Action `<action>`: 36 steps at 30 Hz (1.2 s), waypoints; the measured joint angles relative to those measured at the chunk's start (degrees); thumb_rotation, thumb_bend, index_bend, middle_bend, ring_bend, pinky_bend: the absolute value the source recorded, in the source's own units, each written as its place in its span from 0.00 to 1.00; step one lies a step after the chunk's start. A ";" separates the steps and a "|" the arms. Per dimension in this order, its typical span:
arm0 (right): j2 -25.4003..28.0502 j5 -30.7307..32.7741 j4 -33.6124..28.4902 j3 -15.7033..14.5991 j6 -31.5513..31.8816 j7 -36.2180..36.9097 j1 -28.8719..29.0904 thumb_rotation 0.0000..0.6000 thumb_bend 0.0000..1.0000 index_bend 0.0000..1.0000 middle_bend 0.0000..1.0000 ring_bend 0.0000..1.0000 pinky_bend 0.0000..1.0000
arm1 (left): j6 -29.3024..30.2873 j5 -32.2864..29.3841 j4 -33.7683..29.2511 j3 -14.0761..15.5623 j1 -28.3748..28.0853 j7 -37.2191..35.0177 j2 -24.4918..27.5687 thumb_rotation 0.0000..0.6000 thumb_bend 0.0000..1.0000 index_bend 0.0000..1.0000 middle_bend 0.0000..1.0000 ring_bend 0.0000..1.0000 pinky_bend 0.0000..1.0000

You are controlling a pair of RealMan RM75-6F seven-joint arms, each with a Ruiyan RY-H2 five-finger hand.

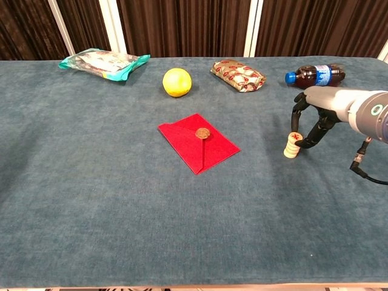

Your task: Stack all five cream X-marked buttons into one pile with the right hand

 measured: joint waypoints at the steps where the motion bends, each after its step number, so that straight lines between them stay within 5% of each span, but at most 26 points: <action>1: 0.00 0.03 0.04 0.00 -0.01 0.04 0.01 1.00 0.40 0.52 0.00 0.00 0.00 | 0.00 0.01 0.00 0.01 0.00 0.01 0.00 1.00 0.27 0.10 0.00 0.00 0.00; 36: 0.81 1.75 -0.81 0.27 -0.15 0.12 0.91 1.00 0.40 0.46 0.00 0.00 0.00 | -0.03 0.02 -0.05 0.05 0.05 -0.08 0.04 1.00 0.30 0.10 0.00 0.00 0.00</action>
